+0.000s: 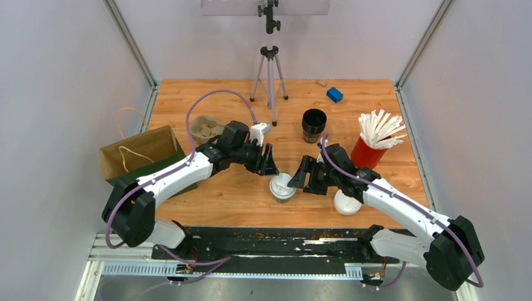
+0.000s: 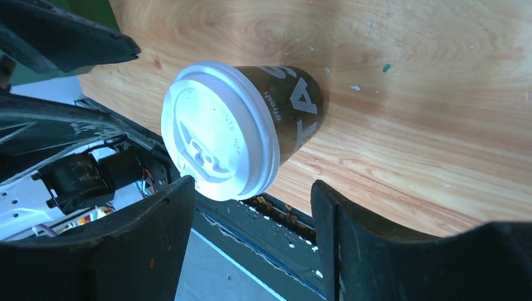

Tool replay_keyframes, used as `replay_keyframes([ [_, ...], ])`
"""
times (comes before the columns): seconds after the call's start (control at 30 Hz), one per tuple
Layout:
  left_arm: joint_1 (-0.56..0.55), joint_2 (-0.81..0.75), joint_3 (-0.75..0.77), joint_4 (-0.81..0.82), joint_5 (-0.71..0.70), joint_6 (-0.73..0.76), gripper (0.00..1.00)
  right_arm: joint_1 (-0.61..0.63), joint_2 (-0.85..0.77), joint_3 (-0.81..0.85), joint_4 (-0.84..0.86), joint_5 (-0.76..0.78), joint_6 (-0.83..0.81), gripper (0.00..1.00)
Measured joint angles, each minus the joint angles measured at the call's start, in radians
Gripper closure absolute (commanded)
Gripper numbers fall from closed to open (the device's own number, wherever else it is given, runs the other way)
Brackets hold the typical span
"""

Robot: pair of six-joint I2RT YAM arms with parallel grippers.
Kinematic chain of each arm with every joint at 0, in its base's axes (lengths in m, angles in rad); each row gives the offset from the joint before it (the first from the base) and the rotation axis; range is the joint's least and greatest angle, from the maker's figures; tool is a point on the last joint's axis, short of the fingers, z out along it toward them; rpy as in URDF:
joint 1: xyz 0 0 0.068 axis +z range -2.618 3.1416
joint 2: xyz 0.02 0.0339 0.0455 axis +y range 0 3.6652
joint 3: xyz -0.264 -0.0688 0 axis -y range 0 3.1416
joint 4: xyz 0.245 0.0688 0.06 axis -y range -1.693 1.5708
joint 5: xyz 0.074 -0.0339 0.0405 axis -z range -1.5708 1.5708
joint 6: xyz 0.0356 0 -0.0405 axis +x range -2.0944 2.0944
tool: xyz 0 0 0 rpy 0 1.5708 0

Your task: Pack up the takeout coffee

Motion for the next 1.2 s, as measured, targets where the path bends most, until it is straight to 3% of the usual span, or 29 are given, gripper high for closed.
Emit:
replay_keyframes([
  [0.13, 0.0, 0.058, 0.013, -0.004, 0.02, 0.034, 0.4, 0.019, -0.024, -0.023, 0.023, 0.037, 0.058, 0.35],
  [0.63, 0.0, 0.114, 0.013, -0.042, 0.015, 0.076, 0.49, 0.019, 0.036, -0.073, 0.132, 0.037, 0.074, 0.58],
  [1.2, 0.0, 0.11, -0.042, 0.029, 0.011, 0.049, 0.55, 0.019, 0.027, -0.122, 0.231, 0.031, 0.043, 0.6],
])
